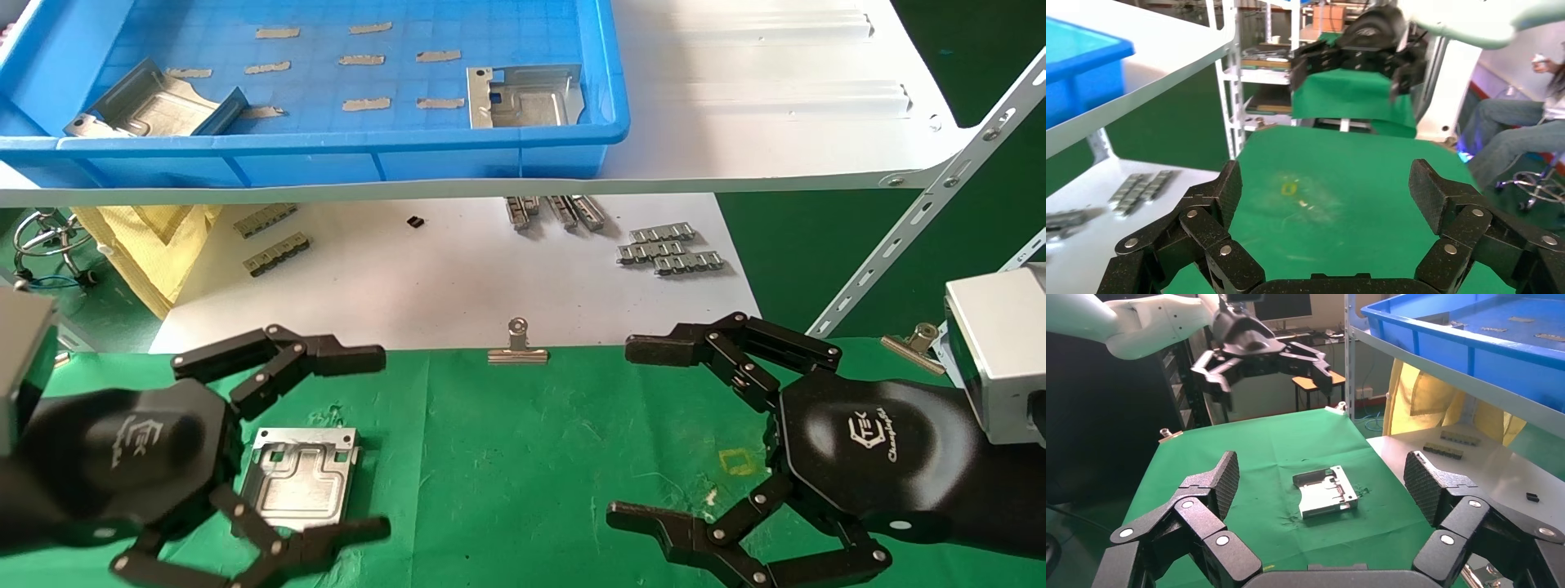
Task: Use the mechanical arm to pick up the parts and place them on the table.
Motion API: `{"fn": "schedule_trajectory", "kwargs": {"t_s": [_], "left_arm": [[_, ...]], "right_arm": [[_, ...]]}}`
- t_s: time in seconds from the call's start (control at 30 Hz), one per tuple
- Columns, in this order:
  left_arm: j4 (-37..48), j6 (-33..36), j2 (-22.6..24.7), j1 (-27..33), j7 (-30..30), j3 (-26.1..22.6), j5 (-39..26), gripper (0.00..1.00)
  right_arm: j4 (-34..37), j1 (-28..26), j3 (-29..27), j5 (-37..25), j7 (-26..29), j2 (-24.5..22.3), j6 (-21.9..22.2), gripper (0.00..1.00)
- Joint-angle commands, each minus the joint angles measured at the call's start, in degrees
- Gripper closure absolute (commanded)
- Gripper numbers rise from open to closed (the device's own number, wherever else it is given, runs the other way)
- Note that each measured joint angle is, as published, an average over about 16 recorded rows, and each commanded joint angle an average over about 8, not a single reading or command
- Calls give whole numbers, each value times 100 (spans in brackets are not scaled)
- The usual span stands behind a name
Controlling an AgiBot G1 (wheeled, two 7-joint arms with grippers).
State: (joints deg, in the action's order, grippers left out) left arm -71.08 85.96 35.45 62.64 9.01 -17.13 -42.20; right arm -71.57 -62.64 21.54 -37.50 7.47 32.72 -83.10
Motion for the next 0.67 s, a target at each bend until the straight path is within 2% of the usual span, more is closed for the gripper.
{"fn": "schedule_trajectory", "kwargs": {"t_s": [0.03,0.23,0.67], "left_arm": [[-207,-20,-35,-89,136,92,29,0],[-447,-43,-78,-194,247,205,72,0],[-326,-39,-59,-146,198,150,60,0]], "right_arm": [[0,0,0,0,0,0,0,0],[2,1,0,1,0,0,2,0],[1,1,0,1,0,0,2,0]]}}
